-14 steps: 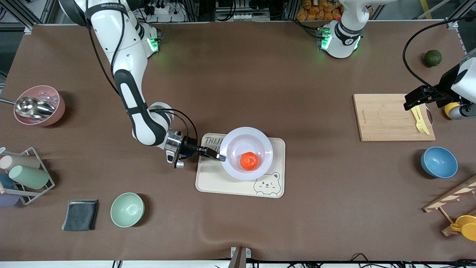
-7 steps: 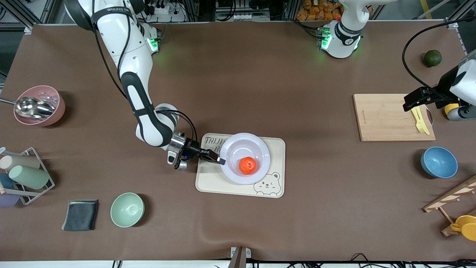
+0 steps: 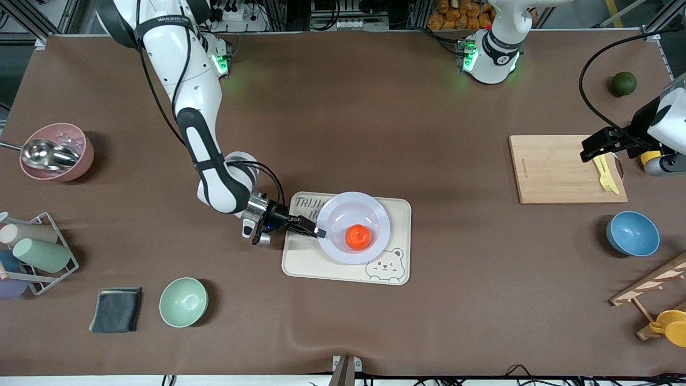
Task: Place orange and plate with both arms
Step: 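Open the right gripper and release the plate on the tray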
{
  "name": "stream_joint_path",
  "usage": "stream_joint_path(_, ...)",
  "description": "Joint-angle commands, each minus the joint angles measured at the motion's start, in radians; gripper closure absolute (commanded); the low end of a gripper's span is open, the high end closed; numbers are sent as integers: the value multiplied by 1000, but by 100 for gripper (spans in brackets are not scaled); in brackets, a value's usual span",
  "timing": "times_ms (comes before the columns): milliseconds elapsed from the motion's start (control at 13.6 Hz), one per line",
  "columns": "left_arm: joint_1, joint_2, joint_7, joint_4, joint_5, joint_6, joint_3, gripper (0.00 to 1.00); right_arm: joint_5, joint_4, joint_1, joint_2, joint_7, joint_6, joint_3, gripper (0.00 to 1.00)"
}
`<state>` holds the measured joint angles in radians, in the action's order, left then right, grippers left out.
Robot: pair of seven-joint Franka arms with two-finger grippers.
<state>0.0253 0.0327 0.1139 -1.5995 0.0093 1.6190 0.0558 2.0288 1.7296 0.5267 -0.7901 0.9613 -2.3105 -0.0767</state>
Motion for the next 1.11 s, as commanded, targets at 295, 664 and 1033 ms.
stream_joint_path(295,2,-14,-20,-3,-8,6,7,0,-198,-34,-20,14,-197,-4,0,0)
stream_joint_path(664,1,-19,-20,-2,-12,7,7,0,-491,-62,-53,69,-518,5,-2,0)
stream_joint_path(1033,2,-17,-20,4,-17,7,16,0,-825,-166,-183,89,-734,267,-11,0)
